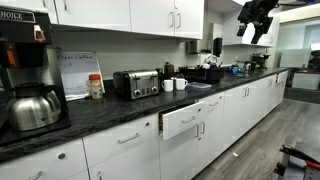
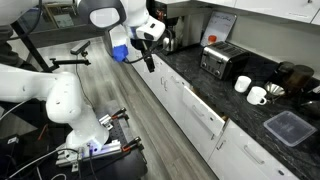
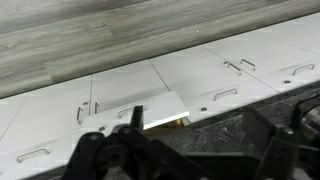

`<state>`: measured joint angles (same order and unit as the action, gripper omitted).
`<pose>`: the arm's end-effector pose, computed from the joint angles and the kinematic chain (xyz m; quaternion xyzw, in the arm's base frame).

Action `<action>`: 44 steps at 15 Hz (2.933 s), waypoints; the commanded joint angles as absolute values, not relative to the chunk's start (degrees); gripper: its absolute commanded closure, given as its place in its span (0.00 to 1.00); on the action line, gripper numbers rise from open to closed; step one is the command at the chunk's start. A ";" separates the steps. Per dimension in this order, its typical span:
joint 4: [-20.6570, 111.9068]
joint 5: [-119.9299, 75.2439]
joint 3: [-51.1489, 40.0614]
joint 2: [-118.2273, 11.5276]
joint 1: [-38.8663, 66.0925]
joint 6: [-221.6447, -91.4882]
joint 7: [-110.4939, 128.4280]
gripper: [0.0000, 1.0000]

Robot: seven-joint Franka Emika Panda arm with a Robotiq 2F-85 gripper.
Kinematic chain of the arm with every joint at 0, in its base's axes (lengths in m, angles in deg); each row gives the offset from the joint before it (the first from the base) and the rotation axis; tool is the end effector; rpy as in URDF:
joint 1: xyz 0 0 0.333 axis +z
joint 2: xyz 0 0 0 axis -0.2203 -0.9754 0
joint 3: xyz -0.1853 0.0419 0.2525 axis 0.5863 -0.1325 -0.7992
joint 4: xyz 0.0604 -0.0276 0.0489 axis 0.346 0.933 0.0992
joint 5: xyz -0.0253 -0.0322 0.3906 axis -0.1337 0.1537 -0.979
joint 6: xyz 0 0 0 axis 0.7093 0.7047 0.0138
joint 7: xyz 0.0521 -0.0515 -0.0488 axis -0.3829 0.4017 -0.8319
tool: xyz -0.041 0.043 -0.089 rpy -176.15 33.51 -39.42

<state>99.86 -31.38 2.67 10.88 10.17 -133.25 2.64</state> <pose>0.3141 -0.0855 0.5380 -0.9814 0.1001 -0.1141 0.1173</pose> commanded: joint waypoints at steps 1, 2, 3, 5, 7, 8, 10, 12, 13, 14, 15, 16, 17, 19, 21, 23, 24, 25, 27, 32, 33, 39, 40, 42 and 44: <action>99.66 -32.32 1.68 10.60 8.83 -132.97 1.79 0.00; 99.66 -32.32 1.68 10.60 8.83 -132.97 1.79 0.00; 99.66 -32.32 1.68 10.60 8.83 -132.97 1.79 0.00; 99.66 -32.32 1.68 10.60 8.83 -132.97 1.79 0.00; 100.42 -32.49 3.87 10.13 9.57 -134.27 -1.82 0.00; 100.93 -33.65 6.36 9.33 10.47 -136.04 -5.23 0.00; 101.44 -34.79 10.78 6.91 11.94 -139.68 -13.76 0.00; 101.33 -35.51 16.55 3.95 15.09 -142.43 -22.65 0.00; 101.11 -36.16 19.25 2.15 16.64 -143.40 -27.28 0.00; 100.72 -37.16 21.65 0.26 18.31 -144.02 -31.72 0.00; 100.24 -38.33 23.21 -1.95 19.59 -144.10 -36.19 0.00; 99.56 -39.42 23.77 -4.74 20.31 -143.71 -40.14 0.00; 99.21 -40.02 24.15 -7.21 21.08 -143.62 -43.38 0.00; 98.43 -41.52 23.65 -12.10 21.82 -143.51 -48.95 0.00; 97.17 -43.25 22.03 -17.41 21.73 -143.77 -53.41 0.00; 95.83 -44.30 19.80 -22.36 20.67 -144.28 -56.93 0.00; 94.90 -44.89 18.60 -24.58 19.89 -144.29 -58.40 0.00; 94.28 -45.47 17.48 -26.77 19.00 -144.51 -60.02 0.00; 92.38 -48.07 15.81 -30.87 17.23 -144.03 -62.98 0.00; 91.82 -49.53 10.38 -32.40 12.05 -142.30 -61.90 0.00; 91.34 -49.58 10.17 -32.95 11.80 -142.12 -61.88 0.00; 90.95 -49.58 10.08 -33.09 11.66 -141.64 -61.87 0.00; 90.95 -49.58 10.08 -33.09 11.65 -141.62 -61.87 0.00; 90.67 -49.16 9.80 -33.55 11.17 -141.86 -62.97 0.00; 89.19 -47.26 8.54 -34.91 9.39 -141.49 -65.60 0.00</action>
<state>91.04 -48.98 11.51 -32.96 13.26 -141.91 -62.06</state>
